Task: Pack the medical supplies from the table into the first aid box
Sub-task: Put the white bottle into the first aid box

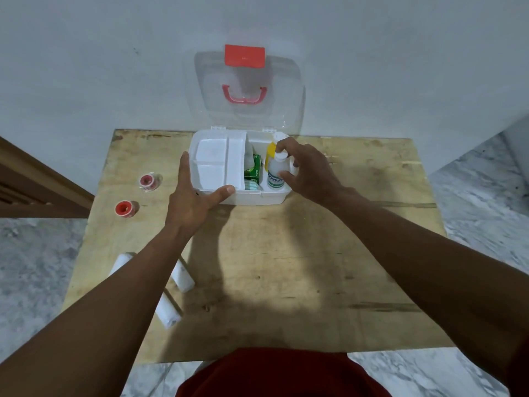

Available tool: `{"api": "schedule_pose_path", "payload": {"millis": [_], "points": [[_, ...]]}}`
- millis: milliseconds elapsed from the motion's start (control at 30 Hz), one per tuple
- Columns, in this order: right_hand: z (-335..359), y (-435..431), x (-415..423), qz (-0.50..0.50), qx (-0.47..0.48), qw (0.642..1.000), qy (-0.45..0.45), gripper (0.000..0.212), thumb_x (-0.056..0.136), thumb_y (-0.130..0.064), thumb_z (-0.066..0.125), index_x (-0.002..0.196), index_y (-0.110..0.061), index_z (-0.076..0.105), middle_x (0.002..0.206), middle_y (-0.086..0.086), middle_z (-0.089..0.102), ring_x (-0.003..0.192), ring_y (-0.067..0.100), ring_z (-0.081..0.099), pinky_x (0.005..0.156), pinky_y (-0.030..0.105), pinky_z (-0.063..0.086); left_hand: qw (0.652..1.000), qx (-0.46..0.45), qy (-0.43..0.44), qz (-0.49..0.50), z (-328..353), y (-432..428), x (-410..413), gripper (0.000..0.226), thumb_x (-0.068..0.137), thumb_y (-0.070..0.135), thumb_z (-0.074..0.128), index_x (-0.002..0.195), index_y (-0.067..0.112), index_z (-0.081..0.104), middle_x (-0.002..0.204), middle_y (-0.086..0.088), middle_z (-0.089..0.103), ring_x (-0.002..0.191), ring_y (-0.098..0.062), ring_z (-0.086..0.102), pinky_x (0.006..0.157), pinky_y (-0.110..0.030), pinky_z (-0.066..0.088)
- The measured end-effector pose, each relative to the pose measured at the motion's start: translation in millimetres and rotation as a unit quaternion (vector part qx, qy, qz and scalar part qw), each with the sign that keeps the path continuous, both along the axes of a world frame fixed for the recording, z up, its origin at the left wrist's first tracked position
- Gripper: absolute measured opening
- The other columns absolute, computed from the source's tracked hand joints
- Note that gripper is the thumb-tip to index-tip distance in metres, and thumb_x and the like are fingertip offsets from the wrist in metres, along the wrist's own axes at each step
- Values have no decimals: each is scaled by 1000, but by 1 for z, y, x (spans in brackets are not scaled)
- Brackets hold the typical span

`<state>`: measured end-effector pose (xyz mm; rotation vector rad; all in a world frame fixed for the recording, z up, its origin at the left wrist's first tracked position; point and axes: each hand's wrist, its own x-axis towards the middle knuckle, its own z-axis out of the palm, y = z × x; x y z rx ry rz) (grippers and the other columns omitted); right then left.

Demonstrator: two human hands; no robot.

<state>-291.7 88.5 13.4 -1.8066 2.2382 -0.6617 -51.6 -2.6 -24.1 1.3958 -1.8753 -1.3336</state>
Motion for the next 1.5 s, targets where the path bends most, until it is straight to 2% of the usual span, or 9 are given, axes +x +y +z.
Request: {"api": "schedule_pose_path", "payload": {"millis": [200,333,500,633,833,1100,1233,1400,1500], "points": [[2,3,2,-9,4,1000,5,38,80,-12,74,114,-12,58,95,6,67,77,24,52,71,27,35,1000,-8,-3,-4,2,-1,1,110,61,69,79,150,34,23,142,6,51,125,-26,54,99,-51,50],[7,8,6,-18,-1,1000,4,38,82,-15,74,116,-13,58,95,7,68,79,26,57,73,30,43,1000,-11,1,-4,4,1,-1,107,63,65,79,148,33,24,139,4,53,122,-27,54,97,-52,51],[18,33,19,-92,-14,996,7,36,87,-16,70,120,-9,59,104,13,66,89,30,62,81,35,48,1000,-18,-3,-8,5,3,0,104,66,62,78,149,36,21,139,0,54,121,-31,55,97,-53,50],[14,69,31,-184,23,983,11,36,91,-18,66,124,-8,55,114,16,64,105,35,61,90,39,47,1000,-26,0,-16,4,2,0,98,72,54,80,148,31,22,141,-1,51,125,-31,51,101,-53,47],[1,138,45,-296,101,950,-2,40,95,-22,63,130,-7,52,121,19,60,116,37,56,93,38,44,999,-23,7,-25,1,0,2,104,70,57,81,151,30,20,147,0,48,131,-28,46,109,-48,40],[-13,200,28,-393,192,898,44,36,96,-15,57,130,-3,51,123,23,57,116,41,53,94,44,46,1000,-19,-4,-13,0,-1,0,107,65,61,81,150,30,23,146,0,48,132,-28,46,109,-48,40],[-15,215,15,-406,224,885,44,33,96,-7,52,130,-5,49,124,22,55,114,41,52,91,43,45,1000,-13,-1,-6,2,-4,0,115,57,67,81,150,32,23,146,0,47,133,-26,45,109,-48,42],[-17,218,5,-394,247,884,48,37,95,0,49,131,-5,46,126,23,52,114,42,53,92,43,45,999,-35,5,-24,0,-3,-2,101,66,57,82,146,25,28,141,-1,49,127,-23,47,106,-48,44],[-18,219,1,-394,257,881,51,37,95,1,48,132,-3,44,127,24,51,116,42,53,93,43,45,999,-31,6,-15,1,-4,-1,108,62,62,83,147,26,27,143,0,48,129,-22,47,106,-49,45]]}}
